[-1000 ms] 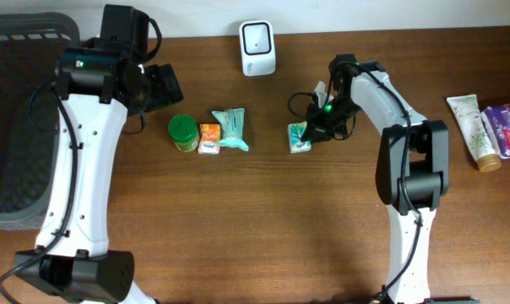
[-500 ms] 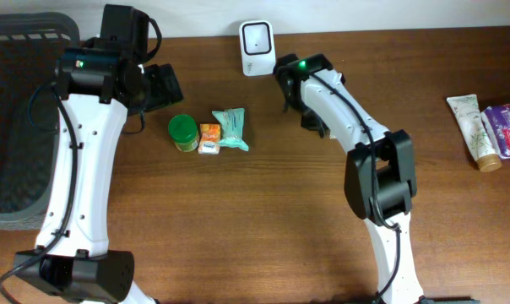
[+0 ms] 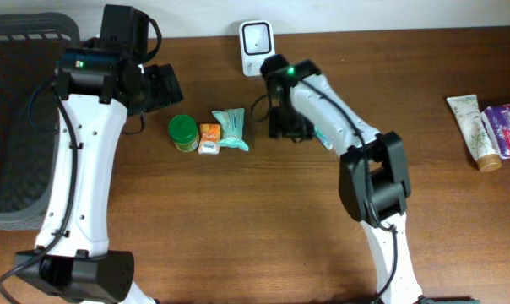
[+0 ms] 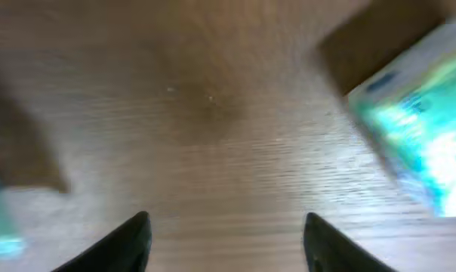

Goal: Scan the item barcode
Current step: 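Lower the right gripper onto the small green pack and grasp it, then lift the small green pack to the scanner, then carry it right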

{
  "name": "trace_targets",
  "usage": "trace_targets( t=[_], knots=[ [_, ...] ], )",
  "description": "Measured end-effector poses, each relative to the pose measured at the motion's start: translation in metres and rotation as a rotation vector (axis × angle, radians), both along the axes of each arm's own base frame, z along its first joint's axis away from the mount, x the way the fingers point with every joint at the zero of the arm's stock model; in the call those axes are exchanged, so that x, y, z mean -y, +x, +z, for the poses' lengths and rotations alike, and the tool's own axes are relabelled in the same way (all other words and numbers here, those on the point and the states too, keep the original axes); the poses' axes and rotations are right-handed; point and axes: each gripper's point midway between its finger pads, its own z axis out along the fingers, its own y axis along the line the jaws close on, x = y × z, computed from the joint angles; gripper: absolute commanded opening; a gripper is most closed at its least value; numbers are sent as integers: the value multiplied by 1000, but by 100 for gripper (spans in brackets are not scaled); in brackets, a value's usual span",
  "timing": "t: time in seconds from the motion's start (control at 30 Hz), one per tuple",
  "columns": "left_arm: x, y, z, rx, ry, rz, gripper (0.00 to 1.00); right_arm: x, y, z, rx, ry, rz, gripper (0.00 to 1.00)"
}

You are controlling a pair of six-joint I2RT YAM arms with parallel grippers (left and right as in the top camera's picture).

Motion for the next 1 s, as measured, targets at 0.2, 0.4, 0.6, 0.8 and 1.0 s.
trace_targets(
  t=[0.2,0.4,0.6,0.8,1.0],
  knots=[
    [0,0,0,0,0,0,99,72,38,34,43,73,72,70],
    [0,0,0,0,0,0,99,131,41,16,36,215,258,47],
    [0,0,0,0,0,0,99,114,25,-14,14,369,342,47],
    [0,0,0,0,0,0,99,105,12,-34,-7,436,344,4],
    [0,0,0,1,0,0,99,83,29,-9,50,575,248,4]
  ],
)
